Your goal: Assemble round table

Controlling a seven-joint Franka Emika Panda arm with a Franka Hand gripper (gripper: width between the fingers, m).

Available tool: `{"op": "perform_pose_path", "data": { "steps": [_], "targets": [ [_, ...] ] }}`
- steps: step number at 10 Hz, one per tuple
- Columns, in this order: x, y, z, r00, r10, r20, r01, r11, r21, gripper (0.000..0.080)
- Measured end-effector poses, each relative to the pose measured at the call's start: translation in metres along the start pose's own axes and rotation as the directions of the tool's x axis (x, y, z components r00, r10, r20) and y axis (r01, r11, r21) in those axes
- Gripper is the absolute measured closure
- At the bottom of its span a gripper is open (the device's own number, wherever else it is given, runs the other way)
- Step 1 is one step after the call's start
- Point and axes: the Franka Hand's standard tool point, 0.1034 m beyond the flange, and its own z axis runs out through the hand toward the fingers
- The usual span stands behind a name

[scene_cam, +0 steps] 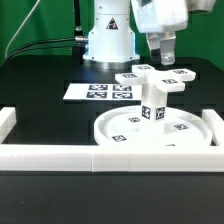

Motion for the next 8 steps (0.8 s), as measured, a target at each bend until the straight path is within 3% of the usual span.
{"op": "perform_pose_path", "data": {
  "steps": [3,5,8],
  "targets": [
    [-0.0032,-0.0058,-0.0005,0.943,-0.334,0.008,0.334,0.942,-0.022,0.0151],
    [-0.0026,-0.0055,0.0003,0.901,-0.433,0.011,0.433,0.901,-0.023,0.0151],
    [-0.002,-0.0051,0.0006,0.76,-0.649,0.016,0.649,0.76,-0.022,0.0151]
  ]
}}
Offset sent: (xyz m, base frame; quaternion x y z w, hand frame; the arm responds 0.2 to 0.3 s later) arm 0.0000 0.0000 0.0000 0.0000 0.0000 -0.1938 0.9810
